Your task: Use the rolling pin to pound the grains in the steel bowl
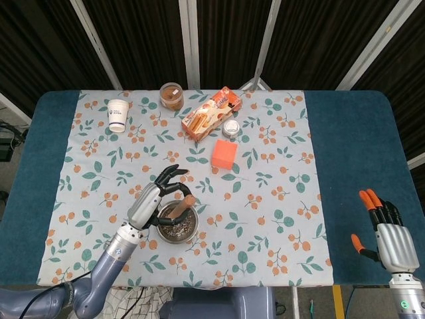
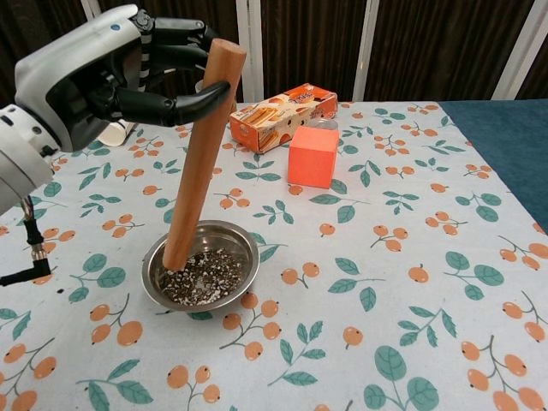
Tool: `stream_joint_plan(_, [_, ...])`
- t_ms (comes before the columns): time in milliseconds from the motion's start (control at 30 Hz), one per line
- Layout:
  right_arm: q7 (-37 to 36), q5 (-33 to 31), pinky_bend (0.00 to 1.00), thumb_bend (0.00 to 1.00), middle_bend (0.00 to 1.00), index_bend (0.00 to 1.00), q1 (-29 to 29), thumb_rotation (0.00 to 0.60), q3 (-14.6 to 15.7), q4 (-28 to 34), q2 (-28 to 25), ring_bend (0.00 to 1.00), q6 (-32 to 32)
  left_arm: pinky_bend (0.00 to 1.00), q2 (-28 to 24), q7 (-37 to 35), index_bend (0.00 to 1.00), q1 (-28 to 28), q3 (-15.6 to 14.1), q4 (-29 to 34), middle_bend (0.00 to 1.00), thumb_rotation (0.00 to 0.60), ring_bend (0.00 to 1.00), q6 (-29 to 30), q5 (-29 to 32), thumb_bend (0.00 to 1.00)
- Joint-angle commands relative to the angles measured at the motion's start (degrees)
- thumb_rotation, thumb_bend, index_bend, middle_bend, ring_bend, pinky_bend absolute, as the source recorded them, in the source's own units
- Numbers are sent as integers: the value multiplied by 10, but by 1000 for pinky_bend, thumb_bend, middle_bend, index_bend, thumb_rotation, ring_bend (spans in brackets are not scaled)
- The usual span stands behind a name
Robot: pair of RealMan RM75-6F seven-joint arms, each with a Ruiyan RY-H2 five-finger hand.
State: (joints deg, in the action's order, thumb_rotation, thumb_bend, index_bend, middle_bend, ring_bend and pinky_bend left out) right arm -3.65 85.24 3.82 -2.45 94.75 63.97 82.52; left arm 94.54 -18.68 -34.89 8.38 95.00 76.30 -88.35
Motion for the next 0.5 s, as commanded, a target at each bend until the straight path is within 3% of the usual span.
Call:
stream_joint_plan(33, [-1,0,0,367,0,0,0,600,0,0,0,0,-1,73,12,-21,624,-3,3,-14,630,600,149,7,-14,809])
stream_joint_plan(500, [-3,-1,0,367,0,0,1,600,1,1,-1,0,-4,73,68,-84,624,-2,3,-109,632,600,149,66,-64,808])
